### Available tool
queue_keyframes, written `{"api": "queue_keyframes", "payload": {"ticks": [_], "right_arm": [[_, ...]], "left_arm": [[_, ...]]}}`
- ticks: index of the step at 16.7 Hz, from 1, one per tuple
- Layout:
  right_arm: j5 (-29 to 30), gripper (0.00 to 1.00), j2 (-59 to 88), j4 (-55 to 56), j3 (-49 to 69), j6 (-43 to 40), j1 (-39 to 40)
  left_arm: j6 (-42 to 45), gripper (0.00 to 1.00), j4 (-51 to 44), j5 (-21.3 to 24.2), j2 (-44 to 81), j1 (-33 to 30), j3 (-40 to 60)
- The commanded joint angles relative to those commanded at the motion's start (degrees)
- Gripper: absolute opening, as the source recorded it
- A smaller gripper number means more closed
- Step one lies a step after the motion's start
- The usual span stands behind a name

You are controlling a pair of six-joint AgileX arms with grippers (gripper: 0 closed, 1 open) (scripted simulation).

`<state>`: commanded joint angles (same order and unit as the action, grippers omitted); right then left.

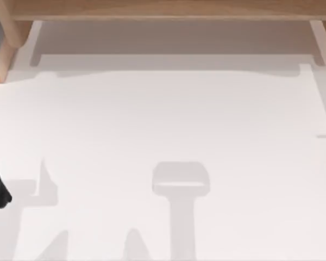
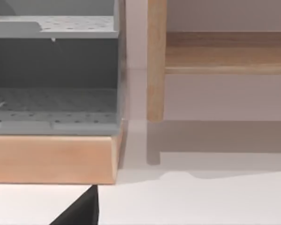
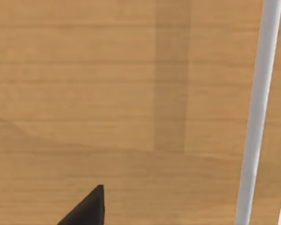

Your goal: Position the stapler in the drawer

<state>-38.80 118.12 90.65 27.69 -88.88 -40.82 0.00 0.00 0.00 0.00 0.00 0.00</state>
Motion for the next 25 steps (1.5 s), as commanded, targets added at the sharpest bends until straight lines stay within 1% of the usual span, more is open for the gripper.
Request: {"api": "queue_keyframes", "payload": {"ticks": [8,12,15,17,20,25], "right_arm": [[-2.7,1.0,-1.0,2.4,-3.4,0.0,-2.6],[-2.5,1.0,-0.7,2.3,-3.1,0.0,-2.4],[-1.1,1.0,-2.5,-1.1,-3.1,1.9,-2.9],[0.8,1.0,-4.7,-6.3,-2.8,4.9,-3.6],[4.9,1.0,-9.0,-18.8,-1.9,11.8,-4.0],[13.2,1.0,-17.0,-48.1,2.4,28.2,-1.3]], "left_arm": [[0.0,1.0,0.0,0.0,0.0,0.0,0.0],[0.0,1.0,0.0,0.0,0.0,0.0,0.0],[0.0,1.0,0.0,0.0,0.0,0.0,0.0],[0.0,1.0,0.0,0.0,0.0,0.0,0.0],[0.0,1.0,0.0,0.0,0.0,0.0,0.0],[0.0,1.0,0.0,0.0,0.0,0.0,0.0]]}}
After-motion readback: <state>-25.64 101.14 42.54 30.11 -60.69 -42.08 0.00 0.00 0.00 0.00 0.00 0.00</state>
